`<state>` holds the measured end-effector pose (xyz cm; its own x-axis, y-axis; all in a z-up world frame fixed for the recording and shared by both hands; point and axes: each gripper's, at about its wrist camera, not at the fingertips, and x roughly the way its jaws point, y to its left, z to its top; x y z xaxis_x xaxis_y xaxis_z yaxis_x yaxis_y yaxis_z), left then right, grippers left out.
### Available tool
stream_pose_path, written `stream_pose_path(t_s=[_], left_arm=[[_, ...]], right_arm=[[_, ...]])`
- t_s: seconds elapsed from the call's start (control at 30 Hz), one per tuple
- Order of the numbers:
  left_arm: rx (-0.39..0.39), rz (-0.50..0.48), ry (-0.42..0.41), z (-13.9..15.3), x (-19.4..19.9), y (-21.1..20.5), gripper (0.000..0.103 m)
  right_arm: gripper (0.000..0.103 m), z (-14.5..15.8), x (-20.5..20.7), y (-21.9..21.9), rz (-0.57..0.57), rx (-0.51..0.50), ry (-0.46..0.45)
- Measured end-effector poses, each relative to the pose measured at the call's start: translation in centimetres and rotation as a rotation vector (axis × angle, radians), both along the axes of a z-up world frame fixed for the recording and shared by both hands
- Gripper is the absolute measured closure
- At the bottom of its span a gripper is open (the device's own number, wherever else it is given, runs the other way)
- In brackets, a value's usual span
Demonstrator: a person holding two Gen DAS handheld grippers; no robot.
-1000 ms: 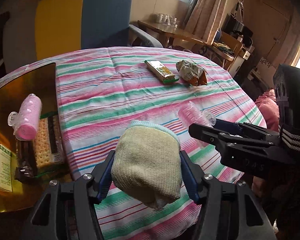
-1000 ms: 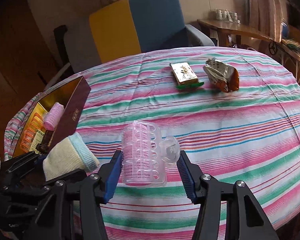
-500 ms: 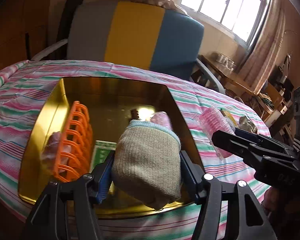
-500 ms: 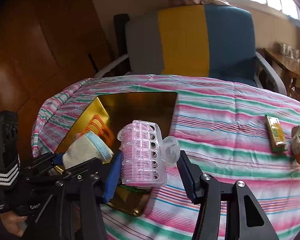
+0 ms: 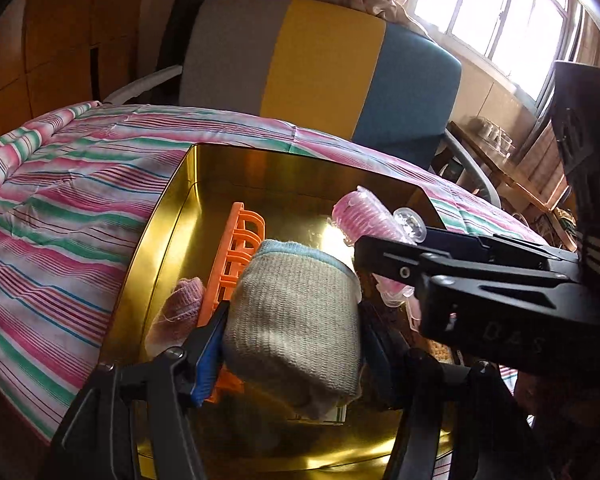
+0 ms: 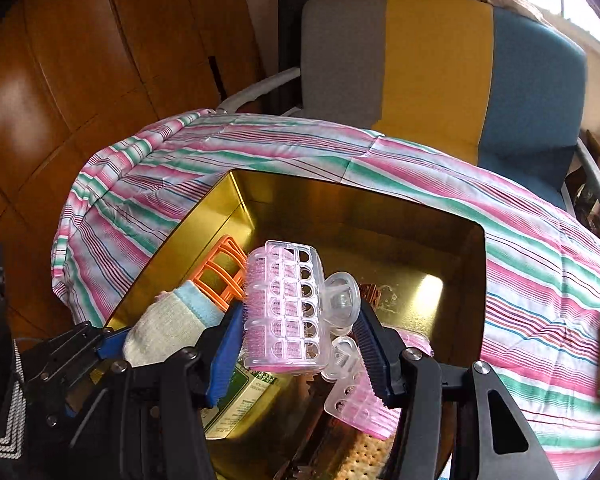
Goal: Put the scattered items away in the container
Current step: 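Carry the sock and roller over the gold tray and open both tools, then withdraw both tools from the tray toward the cracker pack and snack bag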
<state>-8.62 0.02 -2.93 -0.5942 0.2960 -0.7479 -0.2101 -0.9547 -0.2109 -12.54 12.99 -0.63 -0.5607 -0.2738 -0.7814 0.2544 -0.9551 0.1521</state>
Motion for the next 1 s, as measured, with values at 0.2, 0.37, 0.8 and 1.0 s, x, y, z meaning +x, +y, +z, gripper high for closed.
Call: stream_pose_path(t_s=[0.2,0.37,0.8,1.0], left_arm=[[-0.007,-0.007,0.006,0.2,0.3,0.0,0.04],[-0.007,-0.009,0.036,1.3,1.2,0.6,0.04],[0.008,-0.143,0.083,3.7,4.7,5.5,0.04],[0.017,-0.355,0.043,3.1,7.2,11.6,0.04]], right_arm=[[0.047,-1.1,-0.1,1.1,-0.027,-0.053,-0.042],[0.047,-0.8,1.0,2.7,-0.053,-0.105,-0.035],[0.041,0.4,7.4,16.9,-0.364,-0.185,0.043],[0.034,-1.4,9.5,26.1,-0.568,-0.124,0.01]])
